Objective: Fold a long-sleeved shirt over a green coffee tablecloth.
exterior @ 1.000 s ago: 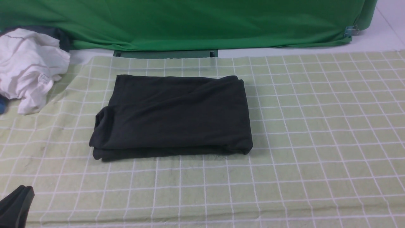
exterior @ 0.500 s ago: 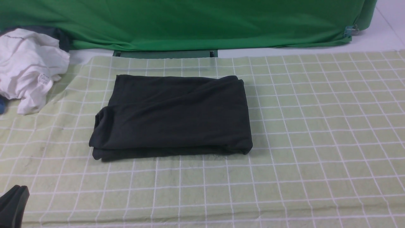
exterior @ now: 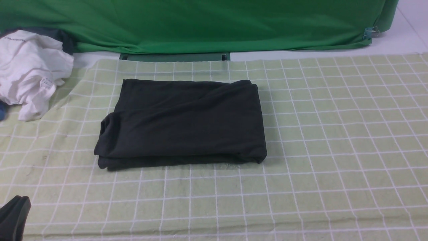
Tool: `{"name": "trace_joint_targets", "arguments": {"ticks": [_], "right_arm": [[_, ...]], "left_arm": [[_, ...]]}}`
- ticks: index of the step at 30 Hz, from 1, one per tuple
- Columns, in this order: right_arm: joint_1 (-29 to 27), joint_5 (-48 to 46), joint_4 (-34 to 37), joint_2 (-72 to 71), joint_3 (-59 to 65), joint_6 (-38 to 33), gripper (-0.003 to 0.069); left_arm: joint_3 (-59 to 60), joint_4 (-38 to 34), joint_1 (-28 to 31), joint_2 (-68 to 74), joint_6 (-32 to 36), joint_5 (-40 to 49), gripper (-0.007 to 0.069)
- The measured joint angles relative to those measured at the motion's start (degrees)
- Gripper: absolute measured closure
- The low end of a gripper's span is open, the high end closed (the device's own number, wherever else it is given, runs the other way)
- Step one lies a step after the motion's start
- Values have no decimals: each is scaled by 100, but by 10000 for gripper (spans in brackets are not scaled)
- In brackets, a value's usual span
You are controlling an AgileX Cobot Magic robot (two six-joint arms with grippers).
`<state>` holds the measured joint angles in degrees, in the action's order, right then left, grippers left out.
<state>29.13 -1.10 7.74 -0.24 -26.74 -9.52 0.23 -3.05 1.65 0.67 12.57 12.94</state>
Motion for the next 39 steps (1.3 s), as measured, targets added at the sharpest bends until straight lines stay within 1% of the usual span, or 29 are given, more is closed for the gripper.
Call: {"name": "trace_joint_targets", "arguments": {"ticks": [5, 9, 13, 15, 18, 21, 24, 26, 29, 39], "right_arm": [[0, -15, 0, 0, 0, 0, 418], [-76, -288, 0, 0, 80, -145, 418], [-714, -415, 0, 5, 498, -260, 418], [-1120, -437, 0, 11, 822, -289, 418], [-1810, -456, 0, 15, 1447, -303, 418], [-2424, -489, 0, 24, 2349, -303, 418], [-2651, -655, 0, 24, 2647, -303, 418], [-2852, -1193, -45, 24, 2707, -303, 418], [-2889, -1353, -72, 24, 2732, -303, 418], [-2895, -1369, -85, 24, 2732, -303, 418]], "left_arm": [[0, 0, 0, 0, 0, 0, 611], [0, 0, 0, 0, 0, 0, 611], [0, 0, 0, 0, 0, 0, 611], [0, 0, 0, 0, 0, 0, 610], [0, 0, 0, 0, 0, 0, 610], [0, 0, 0, 0, 0, 0, 610], [0, 0, 0, 0, 0, 0, 610], [0, 0, 0, 0, 0, 0, 610], [0, 0, 0, 0, 0, 0, 610], [0, 2, 0, 0, 0, 0, 610]]}}
